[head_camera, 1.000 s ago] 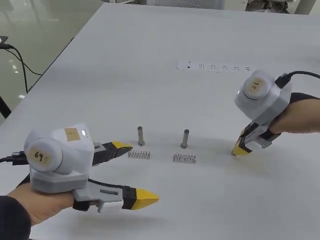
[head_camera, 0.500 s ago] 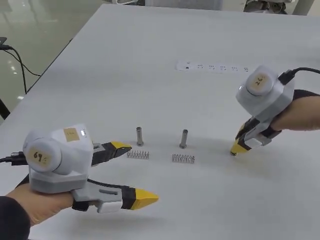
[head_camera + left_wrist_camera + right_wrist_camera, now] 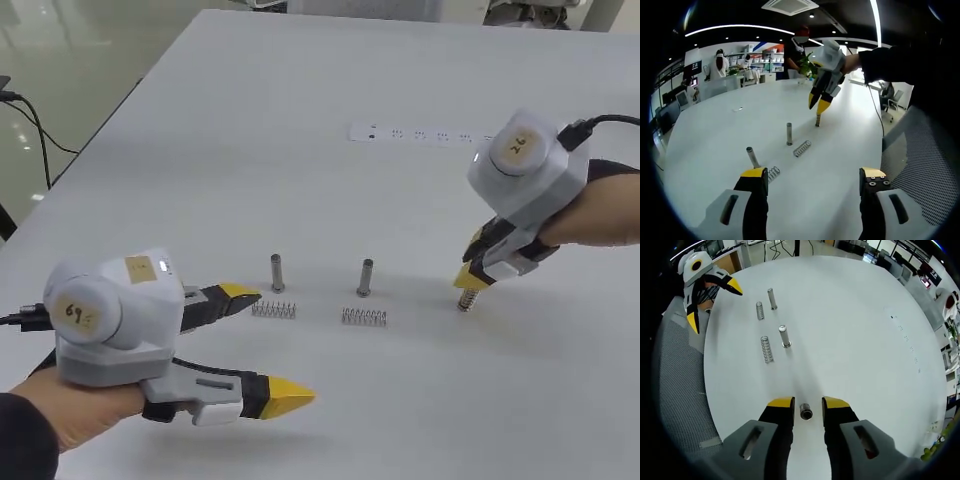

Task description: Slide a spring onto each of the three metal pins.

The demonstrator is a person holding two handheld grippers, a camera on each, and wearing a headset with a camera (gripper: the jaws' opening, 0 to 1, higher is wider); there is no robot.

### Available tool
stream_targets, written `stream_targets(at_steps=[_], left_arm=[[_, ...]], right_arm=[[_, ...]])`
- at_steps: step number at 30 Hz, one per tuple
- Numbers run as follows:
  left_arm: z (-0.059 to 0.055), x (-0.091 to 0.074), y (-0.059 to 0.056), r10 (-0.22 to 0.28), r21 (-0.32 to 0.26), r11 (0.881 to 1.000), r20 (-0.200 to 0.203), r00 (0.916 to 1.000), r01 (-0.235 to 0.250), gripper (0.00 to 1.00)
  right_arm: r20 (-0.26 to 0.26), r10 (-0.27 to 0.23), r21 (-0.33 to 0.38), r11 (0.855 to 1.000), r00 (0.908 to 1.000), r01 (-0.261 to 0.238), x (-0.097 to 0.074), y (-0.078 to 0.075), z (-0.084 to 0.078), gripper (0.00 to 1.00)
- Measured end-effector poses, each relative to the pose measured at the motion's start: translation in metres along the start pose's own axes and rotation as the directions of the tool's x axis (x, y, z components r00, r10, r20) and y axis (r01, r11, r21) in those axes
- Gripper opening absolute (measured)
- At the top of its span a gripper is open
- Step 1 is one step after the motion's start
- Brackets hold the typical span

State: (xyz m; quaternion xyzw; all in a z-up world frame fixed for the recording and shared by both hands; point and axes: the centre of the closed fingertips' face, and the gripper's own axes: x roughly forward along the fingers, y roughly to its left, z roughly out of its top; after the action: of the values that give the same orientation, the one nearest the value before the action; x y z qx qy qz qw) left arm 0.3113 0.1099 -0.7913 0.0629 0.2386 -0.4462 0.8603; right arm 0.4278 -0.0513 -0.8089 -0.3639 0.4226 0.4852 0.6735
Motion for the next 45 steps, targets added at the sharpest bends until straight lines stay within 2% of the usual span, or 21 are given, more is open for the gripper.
stream_targets(at_steps=[19,30,45], left_arm=[[0.000,0.001,-0.002,-0.004,0.002,1.000,-0.002,1.0000,0.004,0.73],[0.001,0.001,-0.002,-0.005,0.003,1.000,0.000,1.0000,0.005,0.73],[0.002,0.000,-0.002,-0.005,0.004,1.000,0.004,1.0000,0.005,0.73]], right_arm=[[0.026,-0.004,-0.061,0.998,0.9997,0.006,-0.007,0.009,0.019,0.24],[0.033,0.010,-0.099,0.995,0.9994,-0.006,-0.009,0.023,0.031,0.24],[0.034,0.050,-0.138,0.989,0.9982,-0.045,-0.002,0.044,0.043,0.24]])
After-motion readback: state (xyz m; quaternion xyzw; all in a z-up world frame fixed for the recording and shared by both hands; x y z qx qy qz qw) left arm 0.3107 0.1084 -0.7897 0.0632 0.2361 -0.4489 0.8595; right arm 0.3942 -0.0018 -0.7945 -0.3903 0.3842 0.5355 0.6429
